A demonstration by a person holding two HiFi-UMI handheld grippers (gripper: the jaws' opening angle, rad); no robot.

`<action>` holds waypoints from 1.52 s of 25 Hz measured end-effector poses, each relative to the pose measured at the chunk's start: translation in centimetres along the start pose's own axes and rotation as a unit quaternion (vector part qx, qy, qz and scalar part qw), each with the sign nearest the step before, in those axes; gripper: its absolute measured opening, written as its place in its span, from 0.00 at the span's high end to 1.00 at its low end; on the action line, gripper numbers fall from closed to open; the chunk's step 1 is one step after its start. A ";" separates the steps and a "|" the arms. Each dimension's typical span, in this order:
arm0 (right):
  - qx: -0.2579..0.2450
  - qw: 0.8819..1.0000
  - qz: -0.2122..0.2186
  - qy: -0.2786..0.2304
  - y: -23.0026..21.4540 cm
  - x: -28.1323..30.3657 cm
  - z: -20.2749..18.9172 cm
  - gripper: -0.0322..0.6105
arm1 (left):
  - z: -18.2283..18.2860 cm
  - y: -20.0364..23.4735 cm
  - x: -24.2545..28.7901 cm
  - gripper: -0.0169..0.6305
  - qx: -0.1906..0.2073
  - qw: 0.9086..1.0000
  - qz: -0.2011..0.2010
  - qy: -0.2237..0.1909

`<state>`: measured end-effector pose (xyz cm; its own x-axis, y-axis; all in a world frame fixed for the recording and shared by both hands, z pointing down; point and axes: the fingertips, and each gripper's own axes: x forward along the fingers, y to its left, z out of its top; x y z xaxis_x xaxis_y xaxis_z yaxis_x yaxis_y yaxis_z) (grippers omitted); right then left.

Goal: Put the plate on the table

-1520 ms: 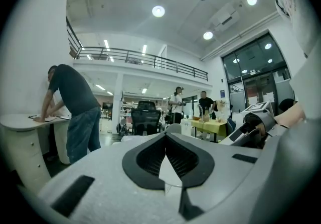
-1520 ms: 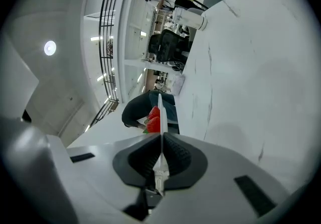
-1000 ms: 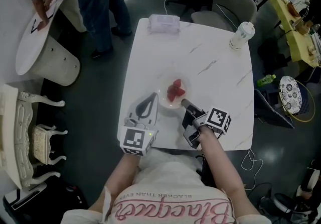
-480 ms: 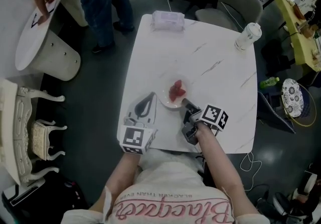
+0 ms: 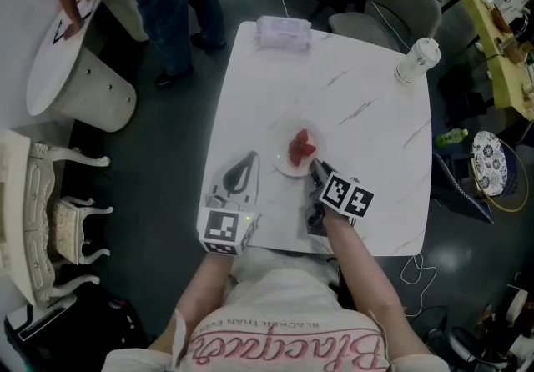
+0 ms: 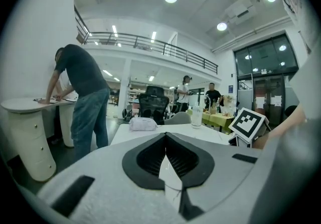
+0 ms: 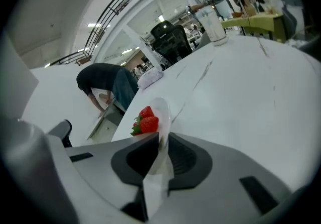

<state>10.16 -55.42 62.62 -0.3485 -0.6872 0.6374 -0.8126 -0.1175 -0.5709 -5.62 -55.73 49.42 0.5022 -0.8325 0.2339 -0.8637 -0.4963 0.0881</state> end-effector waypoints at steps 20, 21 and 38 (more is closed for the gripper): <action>-0.326 0.937 -0.123 -0.023 0.5 0.1 0.8 0.85 | -0.4 0.3 -1.9 0.97 0.008 1.000 0.003 0.005; -0.329 0.936 -0.120 -0.029 0.7 -0.1 1.0 0.85 | -0.5 0.2 -2.0 0.97 0.008 1.000 0.004 0.004; -0.397 0.901 -0.034 -0.171 7.5 -10.8 3.6 0.90 | 1.9 -5.8 -6.4 0.97 0.026 0.999 -0.005 -0.031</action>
<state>9.52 -51.45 49.55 -0.2303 -0.8948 0.3825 -0.9523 0.2880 0.1005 -3.72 -47.99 45.61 0.5134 -0.8407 0.1721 -0.8563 -0.5151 0.0384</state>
